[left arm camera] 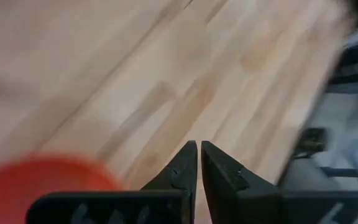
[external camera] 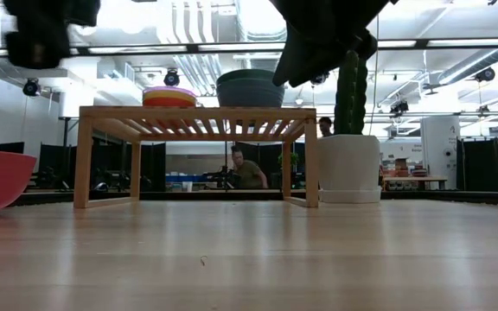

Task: Place and stack bowls onto a shelf
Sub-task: Stack the orange bowl on top of the green bowl on the shelf

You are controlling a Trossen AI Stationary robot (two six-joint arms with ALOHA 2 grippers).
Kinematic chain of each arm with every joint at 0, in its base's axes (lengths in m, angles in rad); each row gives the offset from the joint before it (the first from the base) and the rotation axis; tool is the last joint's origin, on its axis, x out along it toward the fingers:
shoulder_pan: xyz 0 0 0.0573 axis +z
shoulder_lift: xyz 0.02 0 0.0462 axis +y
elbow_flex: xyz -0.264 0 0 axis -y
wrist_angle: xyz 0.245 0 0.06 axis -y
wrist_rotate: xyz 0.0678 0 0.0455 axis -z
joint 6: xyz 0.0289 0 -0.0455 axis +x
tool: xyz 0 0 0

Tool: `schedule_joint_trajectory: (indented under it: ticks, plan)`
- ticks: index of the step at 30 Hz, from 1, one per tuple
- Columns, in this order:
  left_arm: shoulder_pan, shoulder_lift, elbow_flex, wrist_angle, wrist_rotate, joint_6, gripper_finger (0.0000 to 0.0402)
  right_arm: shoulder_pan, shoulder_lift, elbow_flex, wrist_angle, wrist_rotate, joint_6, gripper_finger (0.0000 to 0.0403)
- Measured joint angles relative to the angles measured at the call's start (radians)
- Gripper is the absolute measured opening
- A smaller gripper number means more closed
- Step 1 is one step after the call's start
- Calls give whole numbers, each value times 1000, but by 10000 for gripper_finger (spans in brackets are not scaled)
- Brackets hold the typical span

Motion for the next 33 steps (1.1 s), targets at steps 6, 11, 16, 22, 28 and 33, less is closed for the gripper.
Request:
schedule_joint_trajectory:
  ticks: [6, 11, 16, 22, 28, 33]
  plan:
    - [-192, 104, 0, -168, -147, -260, 1, 0, 0, 0, 0, 0, -10, 173]
    - [-201, 200, 0, -194, -157, -261, 2, 3, -1, 0, 0, -1, -9, 173]
    - [-201, 284, -2, -223, -150, -263, 23, 18, -2, 0, 0, -7, 0, 173]
    - [-204, 364, -2, -222, -130, -262, 95, 29, -2, 0, 0, -9, 1, 173]
    - [-219, 451, -10, -209, -135, -266, 164, 32, -2, 0, 0, -9, 0, 173]
    - [-224, 510, -53, -164, -139, -257, 172, 33, -2, 0, 0, -9, 0, 173]
